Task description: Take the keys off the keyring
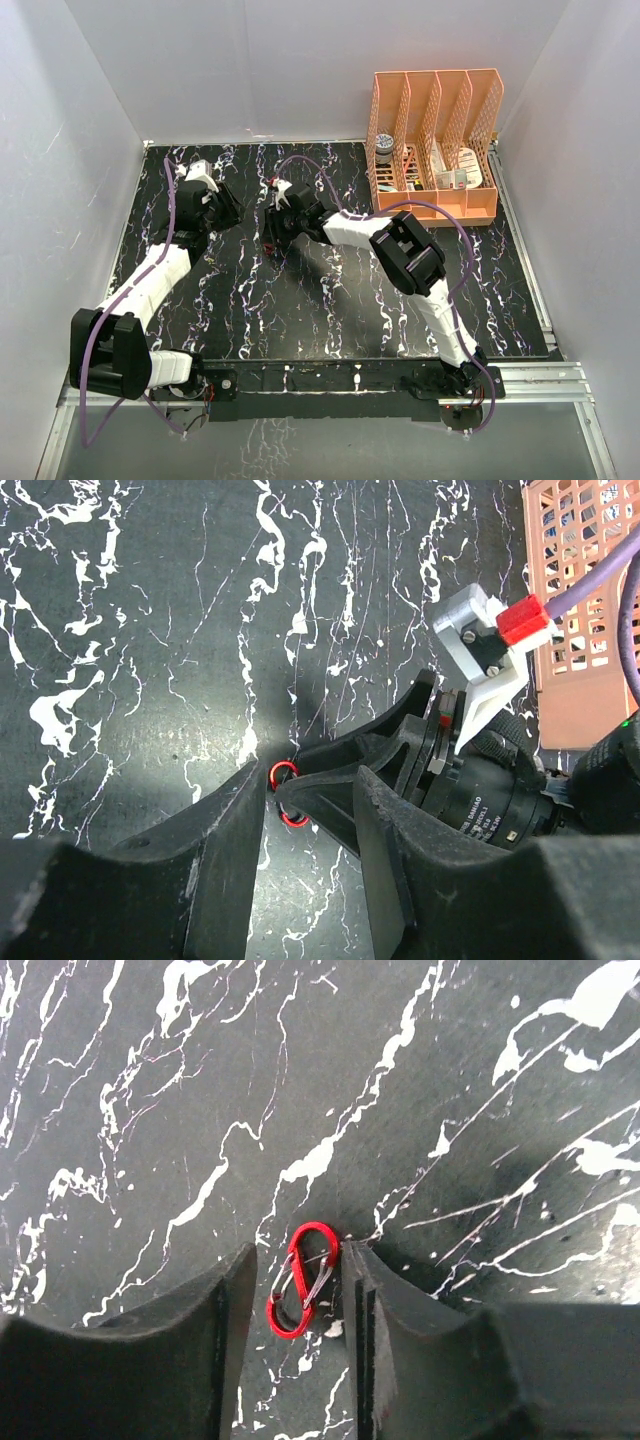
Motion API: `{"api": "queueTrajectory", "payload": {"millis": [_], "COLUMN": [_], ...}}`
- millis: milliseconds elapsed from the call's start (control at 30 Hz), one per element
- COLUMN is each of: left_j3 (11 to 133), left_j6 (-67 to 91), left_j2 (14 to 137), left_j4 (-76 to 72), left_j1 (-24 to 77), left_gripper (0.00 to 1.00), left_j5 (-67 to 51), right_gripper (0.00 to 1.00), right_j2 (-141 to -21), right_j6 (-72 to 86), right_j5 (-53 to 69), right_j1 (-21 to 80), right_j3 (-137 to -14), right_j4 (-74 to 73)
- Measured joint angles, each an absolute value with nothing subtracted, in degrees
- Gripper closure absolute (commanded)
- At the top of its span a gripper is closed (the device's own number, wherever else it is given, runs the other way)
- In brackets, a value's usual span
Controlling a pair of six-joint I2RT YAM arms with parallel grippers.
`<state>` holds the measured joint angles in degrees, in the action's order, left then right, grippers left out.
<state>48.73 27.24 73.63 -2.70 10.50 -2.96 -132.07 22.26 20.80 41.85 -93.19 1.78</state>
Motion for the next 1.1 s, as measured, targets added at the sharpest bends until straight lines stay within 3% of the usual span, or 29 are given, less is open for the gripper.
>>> {"api": "queueTrajectory", "payload": {"millis": [400, 600, 733, 833, 1100], "left_j3": [48.82, 52.58, 53.78, 53.78, 53.91], "left_j6": [27.03, 25.5, 24.95, 24.91, 24.62], "left_j2": [73.67, 75.9, 77.12, 77.19, 77.19], "left_j4": [-2.39, 0.12, 0.71, 1.43, 1.93], "left_j1": [10.5, 10.5, 10.5, 10.5, 10.5], "left_gripper": [0.5, 0.46, 0.41, 0.4, 0.4], "left_j5": [-2.15, -1.58, -0.36, 0.82, 2.63], "right_gripper": [0.52, 0.55, 0.53, 0.45, 0.34], "right_j2": [-132.38, -129.25, -120.4, -112.79, -92.92], "right_j6": [17.96, 16.23, 15.29, 14.48, 9.74], "right_j5": [13.34, 9.87, 6.35, 2.2, -14.94], "right_j1": [41.43, 39.51, 36.86, 34.89, 32.47], "right_j3": [-97.23, -97.43, -92.16, -88.05, -75.18], "right_j4": [-1.8, -3.73, -4.27, -4.4, -2.5]}}
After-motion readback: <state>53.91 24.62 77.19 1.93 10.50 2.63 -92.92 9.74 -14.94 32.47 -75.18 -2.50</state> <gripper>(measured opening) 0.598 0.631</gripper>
